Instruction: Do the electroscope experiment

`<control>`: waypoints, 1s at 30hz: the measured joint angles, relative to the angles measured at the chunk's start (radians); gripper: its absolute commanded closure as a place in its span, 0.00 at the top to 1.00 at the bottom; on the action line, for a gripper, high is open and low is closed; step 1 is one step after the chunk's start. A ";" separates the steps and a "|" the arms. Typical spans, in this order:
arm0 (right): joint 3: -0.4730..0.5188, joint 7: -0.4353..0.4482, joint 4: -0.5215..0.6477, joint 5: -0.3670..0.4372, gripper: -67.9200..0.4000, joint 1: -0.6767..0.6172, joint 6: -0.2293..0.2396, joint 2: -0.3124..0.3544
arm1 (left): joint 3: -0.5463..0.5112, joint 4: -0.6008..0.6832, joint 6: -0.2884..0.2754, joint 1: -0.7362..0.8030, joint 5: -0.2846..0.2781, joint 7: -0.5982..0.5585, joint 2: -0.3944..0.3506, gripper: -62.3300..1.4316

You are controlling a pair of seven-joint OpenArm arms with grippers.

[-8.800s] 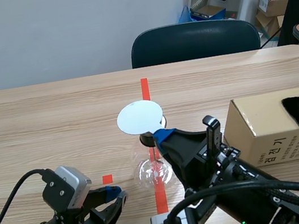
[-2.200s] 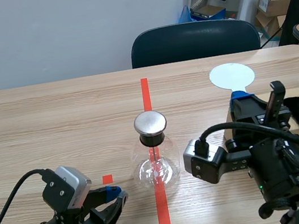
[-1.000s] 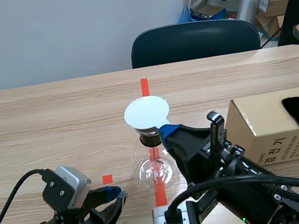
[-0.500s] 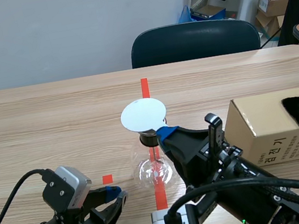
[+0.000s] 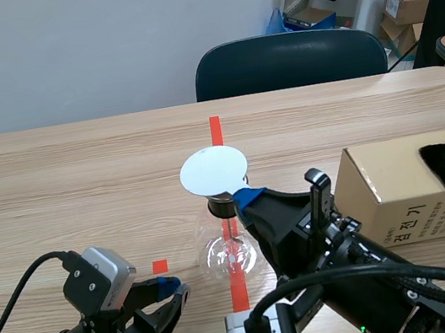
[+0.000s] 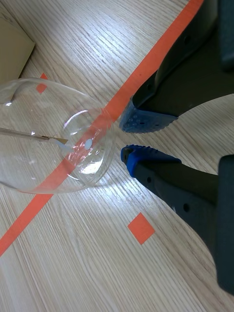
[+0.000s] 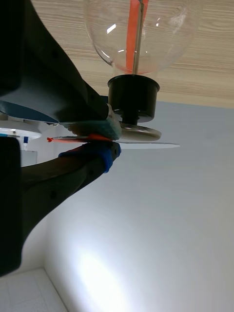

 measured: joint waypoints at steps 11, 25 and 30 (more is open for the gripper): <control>0.000 -0.286 0.000 0.000 0.02 0.000 0.000 0.000 | 0.000 0.000 0.000 0.000 0.000 0.000 0.000 0.20; 0.000 -0.612 0.000 0.000 0.02 0.000 0.000 0.000 | 0.000 0.000 0.000 0.000 0.000 0.000 0.000 0.20; 0.000 -0.642 0.000 0.001 0.02 0.000 0.000 0.000 | 0.000 0.000 0.000 0.000 0.000 0.000 0.000 0.20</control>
